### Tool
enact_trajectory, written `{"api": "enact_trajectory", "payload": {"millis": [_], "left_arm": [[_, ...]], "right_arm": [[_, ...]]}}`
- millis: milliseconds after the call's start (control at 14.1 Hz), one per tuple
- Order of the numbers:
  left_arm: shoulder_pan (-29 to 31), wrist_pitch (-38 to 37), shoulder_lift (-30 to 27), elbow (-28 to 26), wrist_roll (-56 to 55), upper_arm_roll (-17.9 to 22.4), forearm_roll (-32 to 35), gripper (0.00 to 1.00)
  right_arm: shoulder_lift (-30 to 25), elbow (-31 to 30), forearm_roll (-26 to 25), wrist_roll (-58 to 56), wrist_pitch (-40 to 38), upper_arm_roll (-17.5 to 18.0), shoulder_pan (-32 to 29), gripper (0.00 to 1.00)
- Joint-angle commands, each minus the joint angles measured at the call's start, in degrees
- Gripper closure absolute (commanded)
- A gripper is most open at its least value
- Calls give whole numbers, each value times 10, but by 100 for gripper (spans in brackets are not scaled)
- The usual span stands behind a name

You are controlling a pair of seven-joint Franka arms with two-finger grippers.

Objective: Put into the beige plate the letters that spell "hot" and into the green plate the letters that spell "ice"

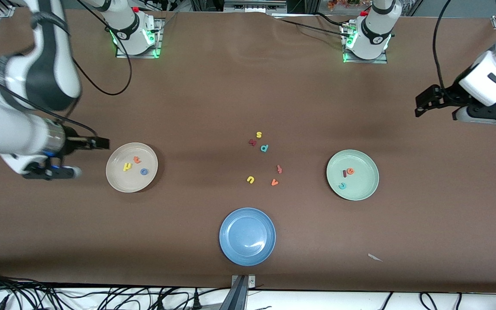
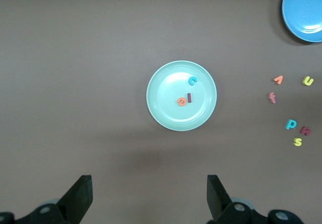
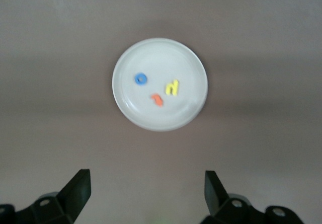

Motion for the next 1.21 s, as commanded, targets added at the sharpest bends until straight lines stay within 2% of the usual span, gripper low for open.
{"api": "enact_trajectory", "payload": {"millis": [0,284,426,780,1135], "left_arm": [[20,1,-9,-13,16,-22,7,0],[27,1,0,-6,19,-29,25,0],[45,-3,0,-6,22,-50,22,0],[38,-43,0,-2,64,-52,8,0],[44,-57,-7,12,64,-59,13,0]], "right_arm": [[-74,-22,-46,6,-48,69,-52,0],[-134,-30,-59,6,-85,91,-84,0],[-159,-38,-60,5,-87,104,-95,0],[-211,-76,-61,8,-72,120,-104,0],[-197,-71,-61,0,-78,120,-107,0]]}}
